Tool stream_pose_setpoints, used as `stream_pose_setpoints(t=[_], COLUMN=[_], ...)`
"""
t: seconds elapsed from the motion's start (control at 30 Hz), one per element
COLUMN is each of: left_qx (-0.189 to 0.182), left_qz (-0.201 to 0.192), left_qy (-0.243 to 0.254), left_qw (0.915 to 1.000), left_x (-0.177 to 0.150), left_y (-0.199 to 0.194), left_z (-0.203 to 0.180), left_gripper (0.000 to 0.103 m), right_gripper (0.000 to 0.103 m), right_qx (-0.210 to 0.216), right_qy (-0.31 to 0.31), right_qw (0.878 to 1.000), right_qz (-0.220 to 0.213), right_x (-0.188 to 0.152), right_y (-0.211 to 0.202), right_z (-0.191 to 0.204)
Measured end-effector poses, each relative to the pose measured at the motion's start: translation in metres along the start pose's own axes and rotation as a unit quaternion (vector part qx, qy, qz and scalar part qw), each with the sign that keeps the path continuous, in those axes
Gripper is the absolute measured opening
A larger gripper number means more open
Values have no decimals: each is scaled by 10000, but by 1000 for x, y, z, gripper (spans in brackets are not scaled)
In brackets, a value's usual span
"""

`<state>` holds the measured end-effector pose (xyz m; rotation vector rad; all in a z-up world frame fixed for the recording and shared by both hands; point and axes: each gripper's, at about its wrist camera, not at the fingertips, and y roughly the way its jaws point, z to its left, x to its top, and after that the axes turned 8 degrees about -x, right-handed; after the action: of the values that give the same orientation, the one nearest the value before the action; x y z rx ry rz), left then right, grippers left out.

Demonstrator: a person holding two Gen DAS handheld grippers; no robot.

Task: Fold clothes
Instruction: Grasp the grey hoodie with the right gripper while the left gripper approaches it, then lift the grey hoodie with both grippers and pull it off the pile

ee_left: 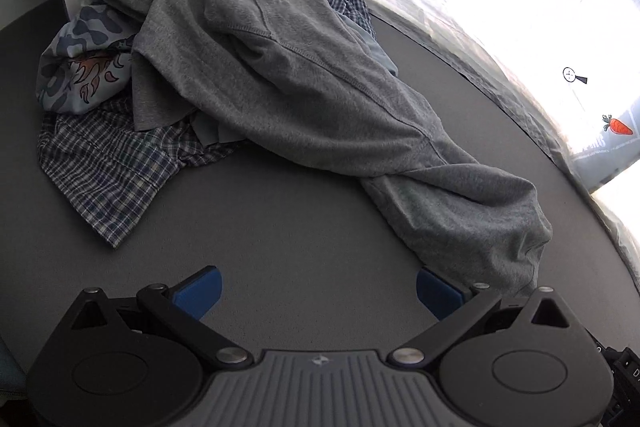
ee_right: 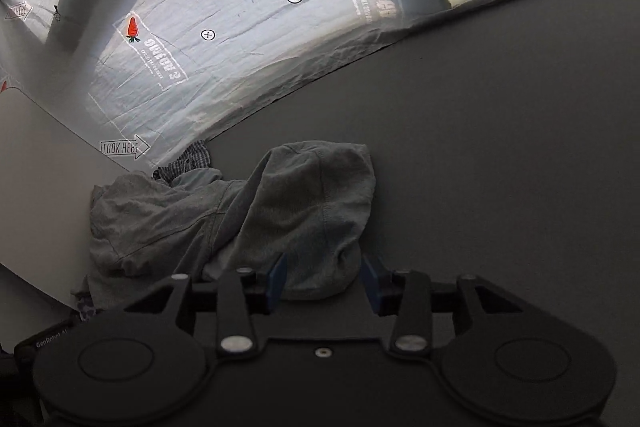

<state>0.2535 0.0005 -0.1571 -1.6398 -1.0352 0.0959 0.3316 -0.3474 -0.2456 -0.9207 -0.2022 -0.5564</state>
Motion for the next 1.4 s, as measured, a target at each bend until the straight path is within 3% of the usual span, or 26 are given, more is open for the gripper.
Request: stream_pose_setpoints(t=[0.07,0.2,0.3,0.33,0.37,0.43,0.57,0.7,0.8,0.87,0.93,1.03,1.07,1.1,1.13,1.17,1.2,1.23,1.27,1.3,1.4], left_qx=[-133,-565,-930,-1075,-1253,-1491,-1936,-2162,-2335,-2374,-2335,-2162,-2091,-2001,-1902,-1849,-1825,-1829,-1787,-1745,-1649], left_qz=[44,190,233,237,236,272,503,626,580,507,442,313,262,221,202,188,176,177,188,190,30], left_qy=[-191,-668,-1059,-1210,-1393,-1668,-2311,-3009,-3434,-3553,-3545,-3391,-3346,-3258,-3127,-3061,-3015,-2989,-2925,-2838,-2397], left_qw=[9997,9960,9897,9865,9820,9743,9521,9267,9079,9027,9043,9150,9185,9238,9304,9337,9357,9364,9392,9427,9567], left_x=[19,51,69,74,78,84,86,79,76,77,83,91,93,95,98,100,102,105,108,110,115], left_y=[12,40,59,64,70,80,103,118,124,125,126,126,125,125,125,125,125,123,120,116,91], left_z=[16,46,64,70,77,86,102,114,121,124,124,119,116,114,111,109,107,105,101,98,81], left_gripper=[100,95,92,92,92,92,92,92,92,92,92,88,81,55,41,36,27,20,17,11,7], right_gripper=[49,54,59,67,74,74,74,73,74,74,74,74,74,73,65,49,41,22,12,11,9], right_qx=[184,175,278,368,459,586,713,733,918,953,798,683,649,619,581,521,454,469,574,698,1086], right_qy=[902,1966,2860,3146,3430,3832,4119,4230,4559,4666,4515,4354,4328,4297,4179,4020,3855,3765,3760,3772,3448], right_qw=[9955,9796,9571,9480,9379,9216,9083,9030,8848,8788,8881,8972,8988,9007,9065,9140,9214,9251,9248,9235,9320], right_qz=[236,375,367,312,257,175,140,167,287,307,342,280,231,182,144,148,163,158,108,47,-259], right_x=[-10,-25,-39,-44,-49,-58,-73,-87,-93,-99,-100,-97,-95,-92,-88,-84,-80,-78,-77,-75,-59], right_y=[26,60,76,77,79,82,84,87,90,95,98,101,102,104,105,108,112,116,118,118,101], right_z=[-7,-10,-14,-16,-18,-19,-14,-4,-1,6,17,33,37,42,47,54,61,67,73,78,94])
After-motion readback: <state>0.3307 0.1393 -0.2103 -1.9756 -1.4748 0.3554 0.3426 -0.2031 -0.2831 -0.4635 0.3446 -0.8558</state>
